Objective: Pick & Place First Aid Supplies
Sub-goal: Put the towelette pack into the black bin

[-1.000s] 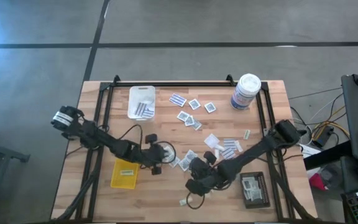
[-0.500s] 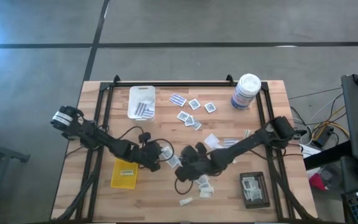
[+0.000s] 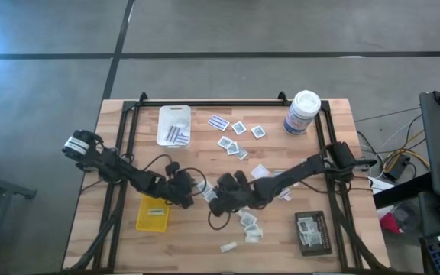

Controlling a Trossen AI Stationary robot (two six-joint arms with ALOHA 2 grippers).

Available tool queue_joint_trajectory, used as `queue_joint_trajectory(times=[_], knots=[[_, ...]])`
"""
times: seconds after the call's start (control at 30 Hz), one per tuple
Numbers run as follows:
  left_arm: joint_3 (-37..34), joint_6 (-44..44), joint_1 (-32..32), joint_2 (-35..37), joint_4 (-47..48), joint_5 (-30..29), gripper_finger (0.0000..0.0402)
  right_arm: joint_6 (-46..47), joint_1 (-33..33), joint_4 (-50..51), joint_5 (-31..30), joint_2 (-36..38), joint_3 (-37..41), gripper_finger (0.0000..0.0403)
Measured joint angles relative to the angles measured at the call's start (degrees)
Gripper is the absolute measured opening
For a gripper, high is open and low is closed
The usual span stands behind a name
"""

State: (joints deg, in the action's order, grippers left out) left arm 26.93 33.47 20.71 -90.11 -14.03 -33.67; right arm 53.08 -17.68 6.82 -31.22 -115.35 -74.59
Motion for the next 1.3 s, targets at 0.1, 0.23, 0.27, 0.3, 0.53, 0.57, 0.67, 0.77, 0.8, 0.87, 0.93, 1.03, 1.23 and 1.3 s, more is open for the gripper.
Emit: queue_joint_trajectory(times=[0.1,0.23,0.27,0.3,0.53,0.57,0.67,0.77,0.8,0.87,0.93,1.03,1.23,1.3], knots=[[-0.1,-1.2,0.1,0.0,-2.7,0.0,0.0078,0.3,0.3,0.1,0.0,0.0,0.0,0.0052],[0.1,-4.1,0.2,0.0,-6.2,0.0,0.0078,0.6,0.6,0.0,0.2,0.0,0.0,0.0052],[0.1,-4.6,0.2,0.0,-6.6,0.1,0.0078,1.0,0.6,-0.1,0.1,-0.2,0.0,0.0052],[0.1,-4.9,0.2,0.0,-6.7,0.3,0.0078,1.9,0.7,-0.3,-0.3,-0.7,0.0,0.0052],[-0.6,-3.7,0.2,-0.7,-6.4,1.9,0.0078,5.8,0.8,-1.8,-1.8,-3.8,0.0,0.0052],[-0.9,-3.3,0.2,-1.0,-6.4,1.9,0.0078,6.0,1.0,-2.2,-1.8,-4.0,0.0,0.0052],[-1.4,-1.7,0.2,-2.0,-6.8,1.8,0.0078,5.3,1.3,-3.1,-2.0,-4.6,0.0,0.0052],[-1.7,0.2,0.2,-3.2,-7.6,1.5,0.0078,5.0,1.7,-3.1,-2.0,-4.8,0.0,0.0052],[-1.8,0.9,0.2,-3.6,-7.9,1.3,0.0078,5.0,1.8,-3.1,-2.0,-4.8,0.0,0.0052],[-1.7,2.2,0.2,-4.1,-8.0,1.2,0.0078,5.0,2.2,-3.2,-2.0,-4.8,0.0,0.0052],[-1.7,2.8,0.2,-4.3,-7.9,1.5,0.0078,6.1,2.5,-3.1,-1.8,-4.8,0.0,0.0052],[-1.7,3.0,0.2,-4.3,-7.6,1.7,0.0078,7.9,3.2,-3.2,-0.3,-4.8,0.0,0.006],[-1.8,3.0,0.2,-4.3,-7.4,2.2,0.0078,8.7,4.6,-3.1,2.9,-4.8,0.0,0.0095],[-1.8,3.0,0.2,-4.4,-7.4,2.3,0.0078,10.5,4.9,-2.9,3.1,-4.8,0.0,0.0107]])
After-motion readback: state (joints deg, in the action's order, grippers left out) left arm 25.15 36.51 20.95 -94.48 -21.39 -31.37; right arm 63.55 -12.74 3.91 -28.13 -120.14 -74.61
